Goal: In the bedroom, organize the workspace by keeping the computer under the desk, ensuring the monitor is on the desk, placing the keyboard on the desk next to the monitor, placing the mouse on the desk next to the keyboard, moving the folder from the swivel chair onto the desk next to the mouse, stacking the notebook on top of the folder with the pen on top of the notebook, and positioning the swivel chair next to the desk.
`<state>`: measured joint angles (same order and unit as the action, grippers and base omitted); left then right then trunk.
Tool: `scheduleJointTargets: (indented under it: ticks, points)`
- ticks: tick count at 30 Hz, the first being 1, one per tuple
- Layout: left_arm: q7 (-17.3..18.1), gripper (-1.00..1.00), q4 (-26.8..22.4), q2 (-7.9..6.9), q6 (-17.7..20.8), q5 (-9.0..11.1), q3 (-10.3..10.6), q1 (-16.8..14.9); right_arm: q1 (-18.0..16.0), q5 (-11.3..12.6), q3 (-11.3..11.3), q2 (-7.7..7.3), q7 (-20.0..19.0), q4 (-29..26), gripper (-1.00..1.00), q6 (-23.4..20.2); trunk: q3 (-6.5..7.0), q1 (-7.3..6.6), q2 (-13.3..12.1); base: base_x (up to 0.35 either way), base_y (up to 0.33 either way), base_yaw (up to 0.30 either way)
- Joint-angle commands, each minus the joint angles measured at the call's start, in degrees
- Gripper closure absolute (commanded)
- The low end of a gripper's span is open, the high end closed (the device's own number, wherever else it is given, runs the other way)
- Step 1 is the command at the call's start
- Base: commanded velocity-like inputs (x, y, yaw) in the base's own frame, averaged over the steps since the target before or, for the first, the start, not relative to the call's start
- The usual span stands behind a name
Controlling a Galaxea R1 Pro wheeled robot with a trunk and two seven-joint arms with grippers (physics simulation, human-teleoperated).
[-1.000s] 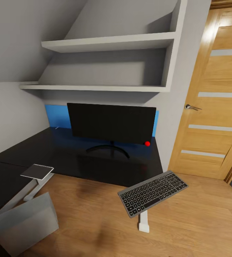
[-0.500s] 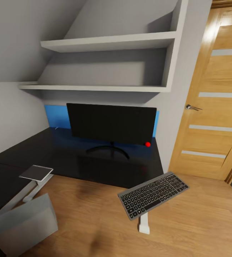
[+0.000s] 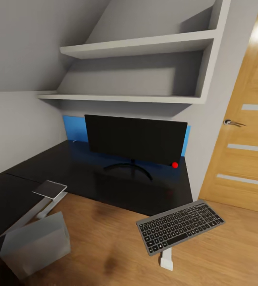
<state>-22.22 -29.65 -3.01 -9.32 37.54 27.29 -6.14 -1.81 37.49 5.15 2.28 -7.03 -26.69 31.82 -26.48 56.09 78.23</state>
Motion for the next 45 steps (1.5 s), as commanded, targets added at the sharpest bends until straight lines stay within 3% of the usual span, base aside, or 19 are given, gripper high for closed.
scheduleJointTargets:
  ticks: [1, 4, 9, 12, 45]
  points:
    - [-0.36, -1.00, -0.01, -0.06, -0.30, 0.59, 0.49, -0.07, -0.03, 0.57, 0.24, -0.02, -0.30, 0.05, -1.00, 0.26, -0.06, 0.00, 0.03, 0.002, -0.156, 0.278]
    - [-0.36, -1.00, 0.01, -0.06, -0.23, 0.60, 0.49, -0.08, -0.03, -0.26, 0.27, -0.01, -0.32, 0.05, -1.00, 0.23, -0.06, 0.00, 0.03, 0.001, -0.218, 0.279]
    - [-0.37, -1.00, 0.03, -0.06, -0.23, 0.60, 0.49, -0.07, -0.03, -4.33, 0.22, -0.04, -0.27, 0.11, -1.00, 0.18, -0.06, 0.00, 0.03, 0.000, -0.289, 0.166]
    - [-0.35, -1.00, 0.00, -0.05, -0.25, 0.60, 0.49, -0.09, -0.03, -5.35, 0.17, -0.07, -0.27, 0.13, -1.00, 0.17, -0.06, 0.00, 0.03, 0.000, -0.311, 0.036]
    - [-0.37, -1.00, 0.02, 0.03, -0.33, 0.69, 0.45, -0.09, -0.03, -6.19, 0.30, -0.08, -0.32, 0.72, -1.00, 0.26, -0.06, 0.00, 0.03, 0.000, -0.256, 0.002]
